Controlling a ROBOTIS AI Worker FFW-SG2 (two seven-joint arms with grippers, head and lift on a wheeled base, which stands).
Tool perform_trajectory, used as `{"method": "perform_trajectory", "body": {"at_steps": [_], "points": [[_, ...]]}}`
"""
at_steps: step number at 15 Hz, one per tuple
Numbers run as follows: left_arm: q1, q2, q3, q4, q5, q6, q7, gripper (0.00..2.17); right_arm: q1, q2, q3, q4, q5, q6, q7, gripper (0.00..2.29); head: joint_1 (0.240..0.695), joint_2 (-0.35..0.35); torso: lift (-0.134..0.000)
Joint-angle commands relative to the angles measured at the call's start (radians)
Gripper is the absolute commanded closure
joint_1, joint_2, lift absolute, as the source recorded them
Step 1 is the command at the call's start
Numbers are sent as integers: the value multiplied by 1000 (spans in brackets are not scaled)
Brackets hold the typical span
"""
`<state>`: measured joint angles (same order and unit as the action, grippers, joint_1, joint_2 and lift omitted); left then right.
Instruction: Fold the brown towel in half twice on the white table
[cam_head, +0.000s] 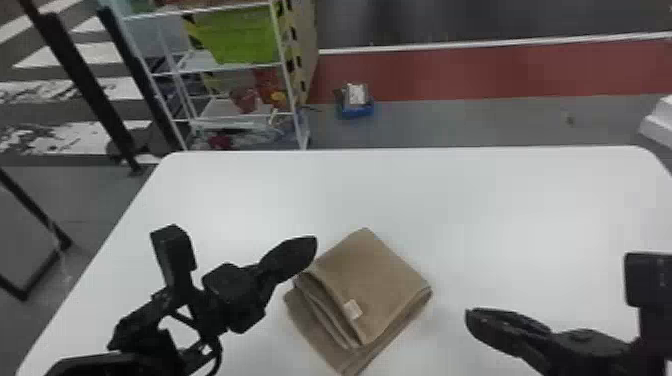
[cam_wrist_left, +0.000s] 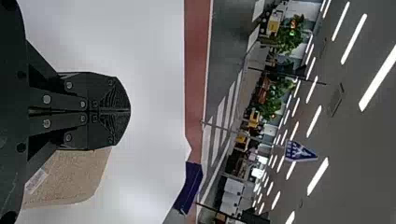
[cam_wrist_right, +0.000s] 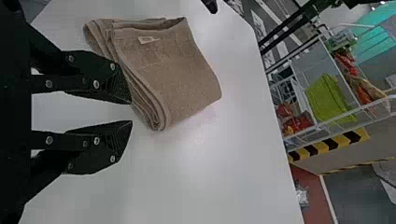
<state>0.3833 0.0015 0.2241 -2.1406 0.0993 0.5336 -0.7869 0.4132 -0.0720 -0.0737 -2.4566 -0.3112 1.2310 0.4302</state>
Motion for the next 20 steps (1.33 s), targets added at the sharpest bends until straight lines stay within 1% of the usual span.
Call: {"method": "perform_trajectory", "body": {"at_steps": [1,2,3,5,7,10,11,13,17,18,20], "points": [[-30,-4,-12,56,-44,3,-3,2067,35,1,9,41,14,-146,-5,1966,695,104,-124],[-47,-4,-12,84,-61,9,-9,2067,33,1,20,56,24,-161,-14,1986,695,104,-124],[-58,-4,-12,102,-69,9,-14,2064,32,1,38,65,52,-173,-22,1990,695,92,-124],[-78,-4,-12,140,-93,12,-15,2067,26,8,101,100,144,-195,-31,1990,695,94,-124],[-86,-4,-12,165,-104,0,-9,2067,15,9,123,146,168,-244,-50,1990,695,107,-124],[-89,-4,-14,180,-115,-16,0,2067,-10,12,141,188,175,-250,-56,1990,695,118,-124],[-93,-4,-17,185,-136,-19,11,2067,-22,12,152,199,181,-250,-65,1990,695,121,-124],[-93,-4,-17,185,-138,-25,15,2067,-50,12,177,235,181,-268,-77,1990,695,132,-124],[-50,-4,-9,145,-151,-19,14,2067,-149,15,242,326,196,-268,-126,1986,695,153,-124],[-34,-4,-5,128,-151,-19,12,2067,-171,15,258,350,195,-268,-131,1986,695,161,-124],[-12,-4,4,110,-153,-19,12,2067,-206,28,273,381,196,-259,-136,1990,695,177,-124]]}}
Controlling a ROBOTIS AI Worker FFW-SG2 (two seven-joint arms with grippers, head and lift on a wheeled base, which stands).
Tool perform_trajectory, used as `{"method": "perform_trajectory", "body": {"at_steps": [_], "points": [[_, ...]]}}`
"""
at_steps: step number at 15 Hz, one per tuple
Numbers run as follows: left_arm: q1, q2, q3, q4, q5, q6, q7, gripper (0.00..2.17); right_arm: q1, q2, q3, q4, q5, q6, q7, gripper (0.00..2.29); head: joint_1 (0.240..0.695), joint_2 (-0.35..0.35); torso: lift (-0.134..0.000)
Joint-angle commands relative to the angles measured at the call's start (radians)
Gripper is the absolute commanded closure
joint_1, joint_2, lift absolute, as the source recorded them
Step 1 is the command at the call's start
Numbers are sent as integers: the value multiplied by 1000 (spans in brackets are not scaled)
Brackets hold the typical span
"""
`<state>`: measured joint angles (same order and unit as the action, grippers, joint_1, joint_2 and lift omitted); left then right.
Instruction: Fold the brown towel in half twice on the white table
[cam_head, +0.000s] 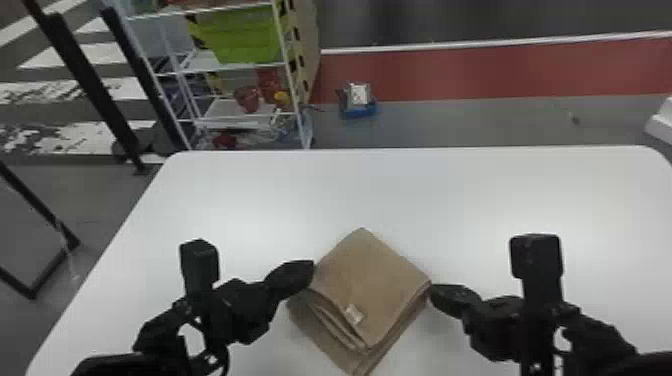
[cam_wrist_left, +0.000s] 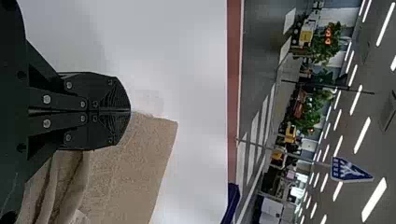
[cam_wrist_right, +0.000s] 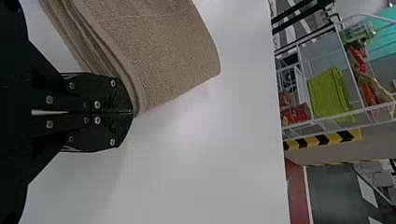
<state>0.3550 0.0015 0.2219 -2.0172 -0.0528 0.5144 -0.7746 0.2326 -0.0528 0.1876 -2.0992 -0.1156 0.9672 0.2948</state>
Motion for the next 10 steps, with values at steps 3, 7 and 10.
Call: {"method": "perform_trajectory", "body": {"at_steps": [3,7,10], "points": [[50,-4,22,-48,-1,19,-12,2067,-78,27,38,68,4,11,-8,1990,695,215,-124],[124,-4,20,-136,10,56,-17,2067,-183,44,85,125,5,17,-20,1986,695,246,-124],[173,-4,28,-204,4,114,-41,2064,-259,51,107,183,-3,45,-20,1986,695,262,-124]]}}
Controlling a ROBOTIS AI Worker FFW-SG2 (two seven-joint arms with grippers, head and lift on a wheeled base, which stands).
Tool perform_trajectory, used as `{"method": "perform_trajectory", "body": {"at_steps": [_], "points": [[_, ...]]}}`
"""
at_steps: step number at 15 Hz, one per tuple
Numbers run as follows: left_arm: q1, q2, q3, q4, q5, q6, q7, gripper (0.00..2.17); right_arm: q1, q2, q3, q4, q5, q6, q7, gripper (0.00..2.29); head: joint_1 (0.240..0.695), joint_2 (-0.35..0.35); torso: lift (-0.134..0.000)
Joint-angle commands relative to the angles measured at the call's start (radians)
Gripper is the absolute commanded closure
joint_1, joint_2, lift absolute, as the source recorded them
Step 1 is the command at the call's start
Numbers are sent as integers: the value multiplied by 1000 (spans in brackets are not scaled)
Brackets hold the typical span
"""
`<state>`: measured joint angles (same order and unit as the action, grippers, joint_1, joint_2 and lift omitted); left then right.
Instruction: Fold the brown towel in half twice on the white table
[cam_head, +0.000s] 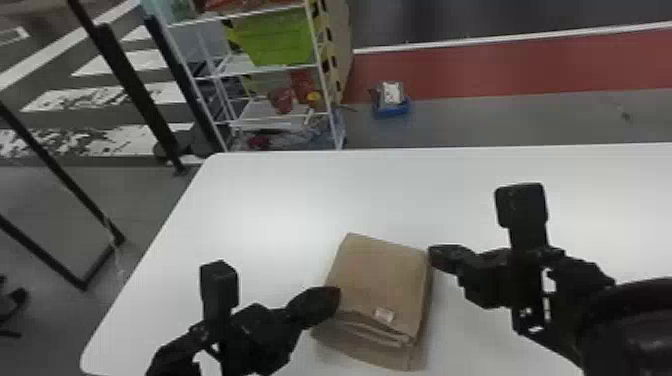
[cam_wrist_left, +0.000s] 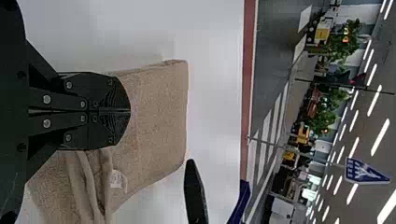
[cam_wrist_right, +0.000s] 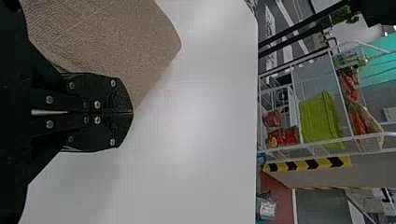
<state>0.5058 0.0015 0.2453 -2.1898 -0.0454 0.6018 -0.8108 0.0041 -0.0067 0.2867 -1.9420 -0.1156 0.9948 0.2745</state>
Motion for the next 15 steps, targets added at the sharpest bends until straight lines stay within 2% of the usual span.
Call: {"method": "perform_trajectory", "body": {"at_steps": [1,5,7,10,13,15], "points": [[36,-4,9,-51,-4,60,-13,2067,-35,8,8,34,-1,17,2,1990,695,265,-124],[69,-4,25,-99,10,79,-15,2067,-50,8,25,44,-12,51,14,1986,695,290,-124],[80,-4,45,-168,18,119,-16,2064,-7,7,5,-43,-29,97,25,1990,695,301,-124],[79,-4,58,-212,22,137,-7,2067,30,4,-75,-201,-96,235,28,1986,695,315,-124],[36,-4,69,-229,78,241,-15,2067,85,-16,-93,-331,-98,275,75,1986,695,301,-124],[3,-4,35,-202,67,250,-13,2067,105,-18,-90,-361,-107,253,80,1986,695,296,-124]]}}
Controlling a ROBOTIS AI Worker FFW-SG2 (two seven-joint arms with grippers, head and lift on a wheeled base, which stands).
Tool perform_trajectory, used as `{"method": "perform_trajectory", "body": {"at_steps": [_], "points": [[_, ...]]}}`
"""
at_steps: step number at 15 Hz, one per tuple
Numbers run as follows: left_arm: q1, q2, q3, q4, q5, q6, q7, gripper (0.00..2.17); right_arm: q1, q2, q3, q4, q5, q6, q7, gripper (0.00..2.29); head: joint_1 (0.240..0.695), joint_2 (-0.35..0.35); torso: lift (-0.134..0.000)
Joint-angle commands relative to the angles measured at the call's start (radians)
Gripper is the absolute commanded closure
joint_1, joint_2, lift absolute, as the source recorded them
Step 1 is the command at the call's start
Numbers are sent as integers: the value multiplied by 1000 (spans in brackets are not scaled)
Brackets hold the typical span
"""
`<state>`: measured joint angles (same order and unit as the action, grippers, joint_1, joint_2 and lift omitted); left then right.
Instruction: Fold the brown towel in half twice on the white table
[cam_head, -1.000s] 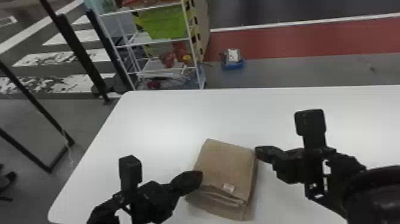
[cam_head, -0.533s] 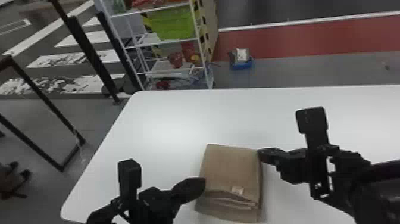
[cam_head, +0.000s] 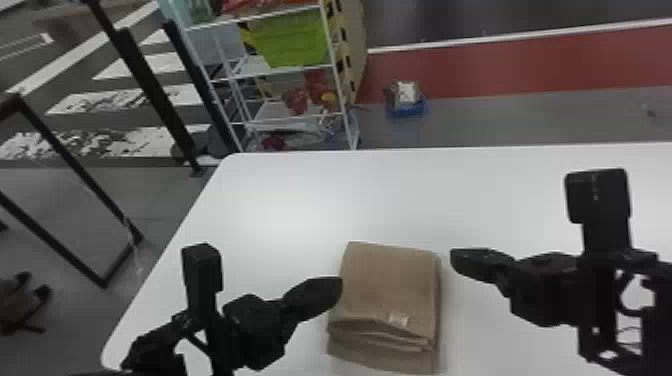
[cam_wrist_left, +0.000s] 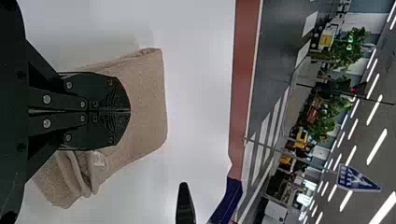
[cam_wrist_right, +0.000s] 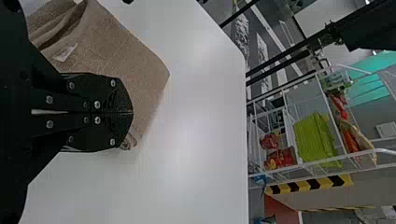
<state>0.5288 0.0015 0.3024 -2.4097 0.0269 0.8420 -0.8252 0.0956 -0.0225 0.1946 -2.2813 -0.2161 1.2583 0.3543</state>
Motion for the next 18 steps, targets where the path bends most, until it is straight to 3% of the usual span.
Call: {"method": "perform_trajectory", "body": {"at_steps": [1,4,6,8,11,18], "points": [[-29,-4,-49,47,-21,35,0,2067,15,-2,6,-32,-8,-10,0,1986,695,292,-124],[-27,-4,-108,101,-58,35,-12,2067,41,-5,72,-26,27,-142,0,1986,695,269,-124],[-35,-4,-109,109,-62,38,-20,2067,64,-11,155,33,78,-326,0,1986,695,269,-124],[-56,-4,-104,110,-85,62,-22,2067,64,-14,209,103,98,-412,0,1986,695,295,-124],[-61,-4,-83,106,-87,142,-43,2067,79,-27,233,177,104,-483,11,1986,695,344,-124],[-72,-4,-9,112,-84,66,-14,2067,124,-40,266,238,133,-584,25,1986,695,350,-124]]}}
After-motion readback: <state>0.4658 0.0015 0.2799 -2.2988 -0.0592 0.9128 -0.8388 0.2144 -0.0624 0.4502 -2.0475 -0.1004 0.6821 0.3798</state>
